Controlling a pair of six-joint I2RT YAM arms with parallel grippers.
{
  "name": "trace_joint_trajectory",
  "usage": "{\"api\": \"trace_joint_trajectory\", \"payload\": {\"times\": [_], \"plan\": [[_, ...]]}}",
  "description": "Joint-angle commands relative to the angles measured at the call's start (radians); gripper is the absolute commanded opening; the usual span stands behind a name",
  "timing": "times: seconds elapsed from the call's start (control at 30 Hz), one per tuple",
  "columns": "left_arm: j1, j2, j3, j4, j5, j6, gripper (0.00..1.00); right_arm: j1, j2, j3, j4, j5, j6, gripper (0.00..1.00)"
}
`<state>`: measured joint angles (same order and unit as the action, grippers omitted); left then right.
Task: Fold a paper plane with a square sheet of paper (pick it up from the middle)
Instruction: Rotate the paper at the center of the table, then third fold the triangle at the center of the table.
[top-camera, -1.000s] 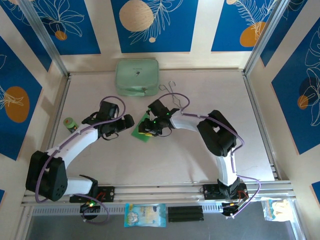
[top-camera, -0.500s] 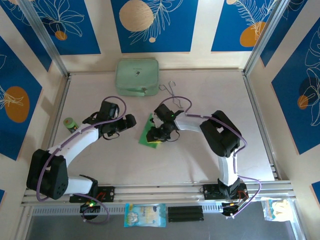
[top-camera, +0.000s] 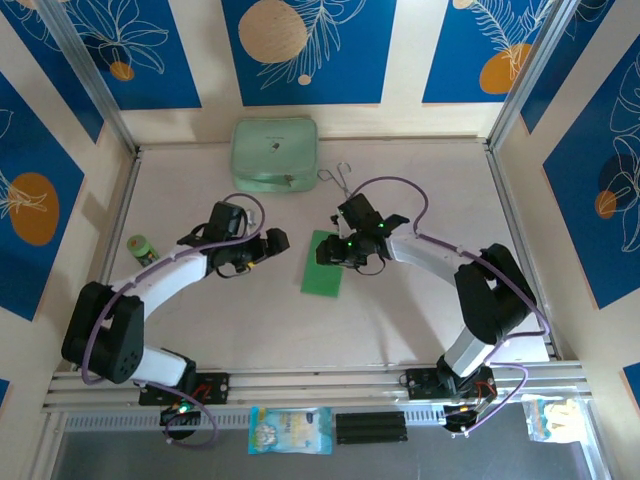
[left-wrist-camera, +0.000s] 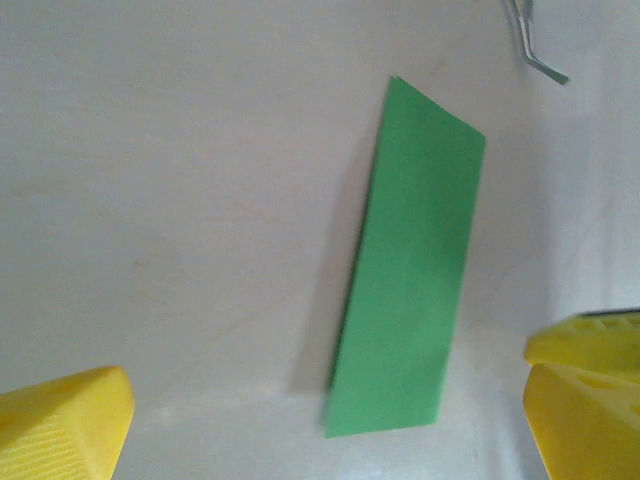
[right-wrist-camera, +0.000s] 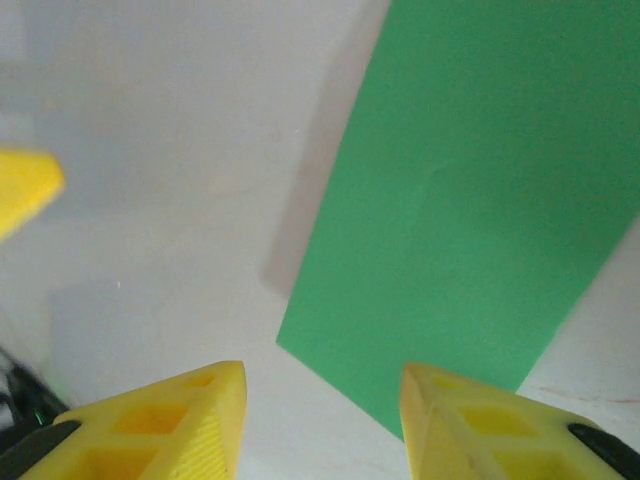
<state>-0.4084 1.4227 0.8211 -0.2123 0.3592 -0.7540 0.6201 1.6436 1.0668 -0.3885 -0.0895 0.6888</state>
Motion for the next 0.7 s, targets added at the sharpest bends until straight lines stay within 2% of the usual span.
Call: {"api": "trace_joint_trajectory", "payload": {"times": [0.0,0.3,0.53,0.67], "plan": [[-0.035,0.031,-0.014,0.061,0.078,-0.046,0.98,0.008,0.030,-0.040,0.044,0.069,0.234,0.45],[-0.104,0.119,-0.002,0.073,0.136,-0.067,0.83,0.007,0.136,-0.017,0.056,0.063,0.262,0.42],[-0.123,0.187,0.014,0.071,0.173,-0.054,0.63,0.000,0.180,-0.039,0.048,0.065,0.216,0.41],[-0.131,0.229,0.033,0.059,0.188,-0.036,0.54,-0.015,0.207,-0.052,0.033,0.061,0.177,0.39]]}}
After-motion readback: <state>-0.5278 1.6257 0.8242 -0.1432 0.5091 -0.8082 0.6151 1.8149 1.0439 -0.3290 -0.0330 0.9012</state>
